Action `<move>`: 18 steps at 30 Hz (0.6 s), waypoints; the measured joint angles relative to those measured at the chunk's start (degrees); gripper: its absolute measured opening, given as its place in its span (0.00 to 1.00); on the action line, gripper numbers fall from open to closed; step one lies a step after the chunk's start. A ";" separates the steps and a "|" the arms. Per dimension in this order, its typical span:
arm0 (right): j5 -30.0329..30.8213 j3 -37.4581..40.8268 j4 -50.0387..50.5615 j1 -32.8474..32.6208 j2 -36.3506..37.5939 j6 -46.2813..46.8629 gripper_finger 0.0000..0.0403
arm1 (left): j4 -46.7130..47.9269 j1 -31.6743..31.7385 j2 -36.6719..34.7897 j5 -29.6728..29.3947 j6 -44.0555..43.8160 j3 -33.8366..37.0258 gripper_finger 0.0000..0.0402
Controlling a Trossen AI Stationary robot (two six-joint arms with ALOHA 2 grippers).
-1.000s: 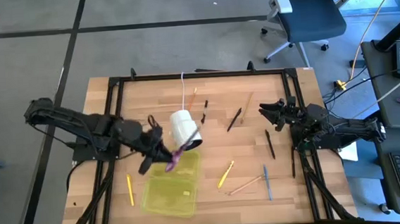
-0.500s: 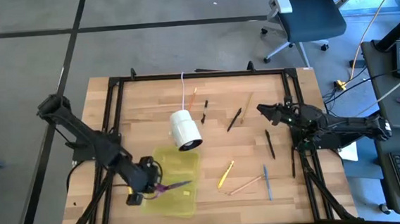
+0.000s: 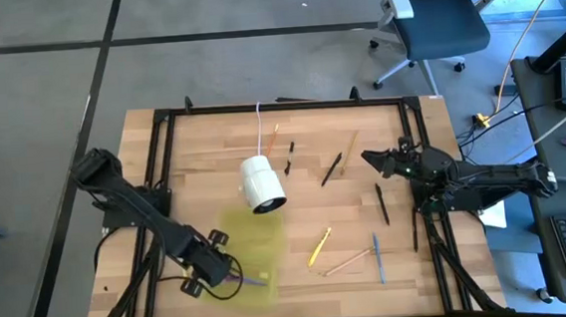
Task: Pick & place school supplies into a supply box
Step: Put the scissor into the supply box
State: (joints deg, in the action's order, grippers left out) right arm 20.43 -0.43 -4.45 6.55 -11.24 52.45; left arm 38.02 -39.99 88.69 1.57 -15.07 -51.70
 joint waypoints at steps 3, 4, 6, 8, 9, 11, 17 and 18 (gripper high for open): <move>-0.04 0.00 0.17 0.00 -0.33 0.00 0.52 | 0.65 0.44 0.63 -0.40 4.41 -1.48 0.14; -0.04 0.00 0.25 0.00 -0.45 0.00 0.52 | 0.73 0.66 0.63 -0.59 5.51 -2.00 0.14; -0.09 0.00 0.19 0.00 -0.80 0.00 0.52 | 0.68 1.17 0.63 -0.80 8.21 -2.72 0.14; -0.09 0.00 0.21 0.00 -1.19 0.00 0.52 | 0.94 1.54 0.63 -1.28 10.91 -3.10 0.14; -0.11 0.02 0.22 0.00 -1.39 0.02 0.52 | 0.89 1.66 0.63 -1.76 12.17 -3.31 0.14; -0.11 0.00 0.22 0.00 -1.81 0.02 0.52 | 0.77 2.00 0.63 -2.35 15.41 -3.57 0.14; -0.12 0.02 0.22 0.00 -2.78 0.02 0.52 | 0.79 1.70 0.63 -3.26 28.96 -3.65 0.14; -0.11 0.00 0.19 0.00 -2.92 0.02 0.52 | 0.81 1.44 0.63 -4.50 30.05 -3.68 0.14</move>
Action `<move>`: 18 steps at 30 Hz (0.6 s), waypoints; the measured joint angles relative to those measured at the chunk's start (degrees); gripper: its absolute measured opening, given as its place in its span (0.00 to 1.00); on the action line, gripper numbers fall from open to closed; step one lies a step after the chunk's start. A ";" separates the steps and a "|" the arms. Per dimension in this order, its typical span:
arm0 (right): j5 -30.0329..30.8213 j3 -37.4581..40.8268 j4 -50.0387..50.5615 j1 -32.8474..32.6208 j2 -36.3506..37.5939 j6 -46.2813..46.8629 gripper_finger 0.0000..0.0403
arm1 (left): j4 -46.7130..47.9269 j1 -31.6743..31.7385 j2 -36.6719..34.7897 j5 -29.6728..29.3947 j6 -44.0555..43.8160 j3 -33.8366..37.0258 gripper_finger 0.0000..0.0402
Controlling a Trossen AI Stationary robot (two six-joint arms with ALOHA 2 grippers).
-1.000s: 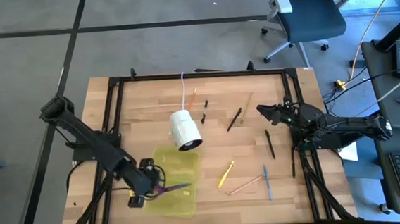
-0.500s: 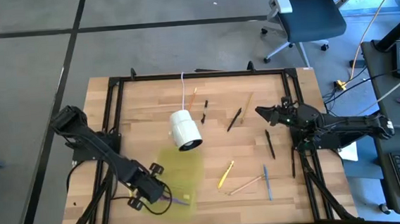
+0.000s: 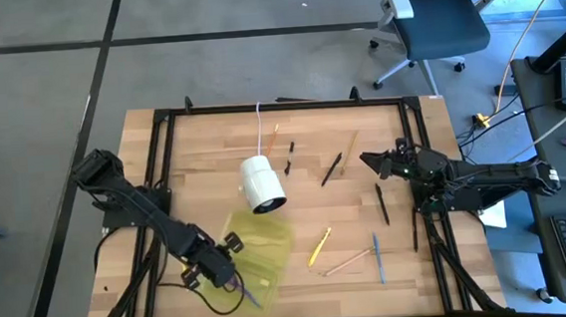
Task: Pick & place school supplies into a supply box
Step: Put the scissor into the supply box
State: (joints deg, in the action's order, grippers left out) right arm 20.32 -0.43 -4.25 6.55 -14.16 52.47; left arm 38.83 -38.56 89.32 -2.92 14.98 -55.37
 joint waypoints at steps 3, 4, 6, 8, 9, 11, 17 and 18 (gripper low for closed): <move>0.00 0.00 -0.02 0.00 -0.08 0.00 0.52 | -0.05 -0.14 0.00 -2.06 1.81 0.00 0.14; 0.00 0.00 0.02 0.00 -0.10 0.00 0.52 | -0.10 -0.12 0.00 -2.09 2.14 0.00 0.14; 0.00 0.00 0.00 0.00 -0.11 0.00 0.52 | -0.40 -0.10 0.00 -1.87 2.15 0.00 0.14; 0.00 0.01 0.00 0.00 -0.11 -0.03 0.52 | -0.52 -0.13 0.00 -0.92 2.16 -0.04 0.14; 0.00 0.00 0.00 0.00 -0.11 -0.07 0.52 | -0.52 -0.13 0.00 -0.50 2.10 -0.06 0.14; -0.02 0.00 0.00 0.00 -0.11 -0.09 0.52 | -0.77 -0.14 0.17 0.19 1.30 -0.07 0.14; 0.00 0.01 0.00 0.01 -0.11 -0.15 0.52 | -1.42 -0.12 4.37 2.83 0.63 -0.09 0.14; -0.02 0.00 0.00 0.00 -0.11 -0.15 0.52 | -1.25 -0.12 5.19 3.13 0.38 -0.09 0.14</move>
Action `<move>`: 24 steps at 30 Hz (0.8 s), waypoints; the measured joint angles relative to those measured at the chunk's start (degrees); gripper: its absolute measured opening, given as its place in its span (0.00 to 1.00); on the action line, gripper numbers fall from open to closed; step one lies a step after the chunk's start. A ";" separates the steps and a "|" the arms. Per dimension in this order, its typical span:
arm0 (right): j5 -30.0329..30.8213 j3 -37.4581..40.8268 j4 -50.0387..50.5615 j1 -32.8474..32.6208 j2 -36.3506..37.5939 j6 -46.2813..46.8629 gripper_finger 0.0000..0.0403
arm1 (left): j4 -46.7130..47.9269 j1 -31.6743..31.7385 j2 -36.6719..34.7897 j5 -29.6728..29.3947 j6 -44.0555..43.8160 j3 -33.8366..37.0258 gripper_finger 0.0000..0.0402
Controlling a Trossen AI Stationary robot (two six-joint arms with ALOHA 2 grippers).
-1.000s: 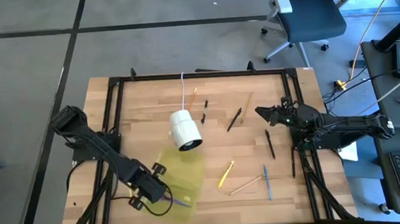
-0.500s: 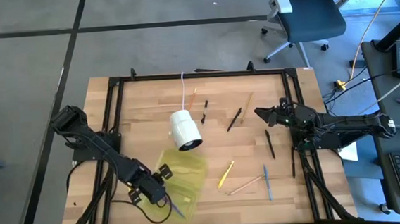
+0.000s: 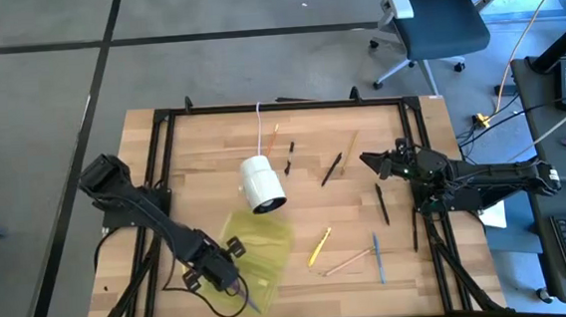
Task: Pick & place school supplies into a supply box
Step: Put the scissor into the supply box, then put the yellow pen into the supply box
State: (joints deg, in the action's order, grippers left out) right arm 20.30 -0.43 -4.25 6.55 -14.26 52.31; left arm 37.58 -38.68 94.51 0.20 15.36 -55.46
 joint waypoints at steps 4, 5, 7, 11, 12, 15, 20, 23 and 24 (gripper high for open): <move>-0.84 0.01 0.01 0.00 0.00 0.00 0.52 | -0.02 -0.02 2.52 -0.69 -3.09 0.00 0.16; -0.97 0.01 0.02 0.00 0.00 0.00 0.52 | -0.04 -0.02 2.89 -1.08 -3.87 0.00 0.17; -1.01 0.00 0.03 0.00 0.00 -0.02 0.52 | -0.04 0.00 3.31 -1.15 -5.28 0.00 0.20; -1.03 0.00 0.05 0.00 0.00 -0.11 0.52 | 0.01 0.00 3.07 -1.82 -9.12 0.00 0.25; -1.02 0.00 0.04 0.00 0.00 -0.12 0.52 | 0.04 0.00 2.79 -1.97 -9.99 -0.07 0.26; -1.03 0.02 0.05 0.00 0.00 -0.26 0.52 | 1.38 0.00 2.28 -2.25 -11.26 -1.63 0.30; -1.05 0.01 0.07 0.01 0.00 -1.86 0.52 | 5.54 0.07 0.70 -4.19 -13.63 -4.90 0.34; -1.09 0.00 0.07 0.00 0.00 -1.88 0.52 | 11.08 0.28 -1.04 -5.24 -18.26 -7.66 0.35; -1.56 0.01 0.07 0.02 0.00 -1.88 0.52 | 12.75 0.46 -1.83 -5.24 -20.33 -8.47 0.35</move>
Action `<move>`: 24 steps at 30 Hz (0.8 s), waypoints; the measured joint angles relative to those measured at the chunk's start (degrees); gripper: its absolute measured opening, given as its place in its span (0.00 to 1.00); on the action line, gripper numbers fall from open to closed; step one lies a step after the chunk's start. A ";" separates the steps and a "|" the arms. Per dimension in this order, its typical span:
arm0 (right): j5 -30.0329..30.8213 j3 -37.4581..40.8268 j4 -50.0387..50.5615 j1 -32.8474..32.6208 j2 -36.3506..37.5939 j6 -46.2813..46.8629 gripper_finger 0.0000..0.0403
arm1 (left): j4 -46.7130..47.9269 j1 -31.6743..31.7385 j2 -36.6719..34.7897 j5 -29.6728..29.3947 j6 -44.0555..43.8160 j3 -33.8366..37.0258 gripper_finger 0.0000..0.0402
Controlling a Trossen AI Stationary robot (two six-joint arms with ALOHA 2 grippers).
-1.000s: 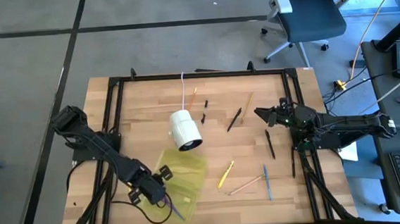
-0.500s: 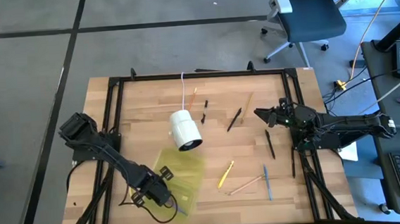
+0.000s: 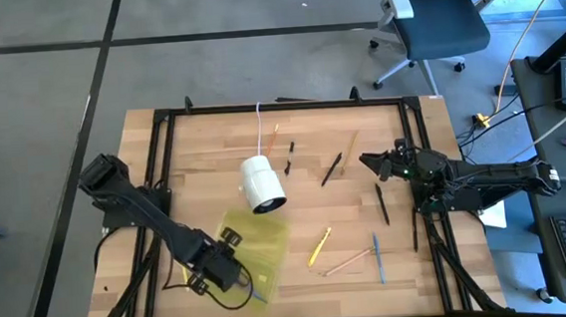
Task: Pick & place school supplies into a supply box
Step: Put the yellow pen into the supply box
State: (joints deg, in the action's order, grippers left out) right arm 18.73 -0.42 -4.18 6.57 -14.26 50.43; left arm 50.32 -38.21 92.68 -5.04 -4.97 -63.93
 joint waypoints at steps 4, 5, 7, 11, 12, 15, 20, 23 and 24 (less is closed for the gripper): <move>-3.16 -0.01 0.10 0.00 0.00 0.07 0.52 | 4.77 0.62 -4.37 -0.60 -14.45 -2.23 0.36; -3.98 0.00 0.12 0.00 0.00 0.06 0.52 | 5.54 0.74 -5.68 -1.11 -20.56 -2.26 0.36; -4.97 -0.01 0.12 0.00 0.00 0.19 0.52 | 7.20 0.87 -8.28 -1.47 -34.87 -2.04 0.36; -5.34 0.00 0.12 -0.01 0.00 3.52 0.52 | 9.94 -0.35 -12.84 -1.83 -67.03 0.25 0.36; -5.34 -0.01 0.11 -0.02 0.00 4.06 0.52 | 10.09 -1.34 -13.73 -2.39 -74.69 1.06 0.36; -5.45 0.00 0.12 -0.01 0.00 4.86 0.52 | 9.89 -4.55 -15.44 -3.79 -92.30 4.27 0.36; -5.45 0.01 0.12 -0.01 0.00 4.82 0.52 | 10.06 -9.60 -15.60 -3.93 -116.58 11.13 0.36; -5.48 -0.01 0.12 -0.02 0.00 4.79 0.52 | 8.68 -11.17 -15.57 -3.17 -123.69 14.30 0.36; -5.48 -0.01 0.12 0.00 0.00 4.77 0.52 | 7.90 -11.10 -15.60 -2.18 -124.24 15.18 0.36</move>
State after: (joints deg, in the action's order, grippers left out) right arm 13.26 -0.43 -4.05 6.57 -14.26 55.20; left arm 58.23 -49.31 77.08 -7.22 -129.21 -48.75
